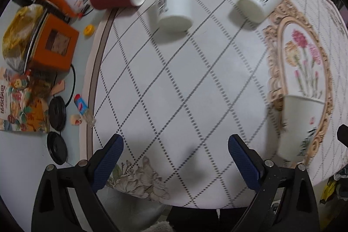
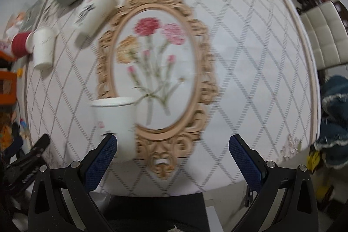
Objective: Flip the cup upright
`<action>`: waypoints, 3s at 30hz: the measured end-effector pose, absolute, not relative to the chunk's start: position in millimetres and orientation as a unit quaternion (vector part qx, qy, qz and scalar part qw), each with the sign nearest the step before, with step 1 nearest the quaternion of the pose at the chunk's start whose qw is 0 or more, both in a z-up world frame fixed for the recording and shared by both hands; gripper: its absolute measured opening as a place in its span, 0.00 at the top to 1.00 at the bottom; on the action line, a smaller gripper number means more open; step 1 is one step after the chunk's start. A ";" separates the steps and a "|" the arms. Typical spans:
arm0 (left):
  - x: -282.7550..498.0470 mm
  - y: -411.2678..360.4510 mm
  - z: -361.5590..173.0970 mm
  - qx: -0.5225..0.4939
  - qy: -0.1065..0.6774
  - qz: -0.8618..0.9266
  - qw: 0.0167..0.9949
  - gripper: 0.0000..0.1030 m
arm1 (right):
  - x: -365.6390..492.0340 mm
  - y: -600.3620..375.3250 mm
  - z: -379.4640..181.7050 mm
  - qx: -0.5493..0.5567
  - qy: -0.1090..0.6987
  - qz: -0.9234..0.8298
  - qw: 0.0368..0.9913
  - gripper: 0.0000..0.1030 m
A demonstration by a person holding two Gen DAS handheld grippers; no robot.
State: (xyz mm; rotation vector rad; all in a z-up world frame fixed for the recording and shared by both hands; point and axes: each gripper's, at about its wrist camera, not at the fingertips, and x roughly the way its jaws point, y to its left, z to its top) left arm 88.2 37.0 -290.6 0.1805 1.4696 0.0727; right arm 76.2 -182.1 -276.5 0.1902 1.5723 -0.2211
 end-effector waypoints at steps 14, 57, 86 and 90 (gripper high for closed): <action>88.1 61.5 -306.4 0.099 0.667 0.063 0.736 0.01 | 96.2 -130.1 -320.7 0.088 0.733 -0.059 0.672 0.13; 116.2 10.5 -348.8 0.080 0.700 0.034 0.709 0.01 | 101.8 -173.8 -318.0 0.024 0.498 -0.094 0.862 0.36; 19.9 -12.7 -112.2 0.055 0.525 -0.025 0.849 0.01 | -35.8 -196.8 -94.9 0.033 0.472 -0.141 0.870 0.00; -2.3 -17.6 -83.1 0.051 0.502 -0.023 0.863 0.01 | -58.3 -201.2 -59.9 0.036 0.463 -0.134 0.875 0.00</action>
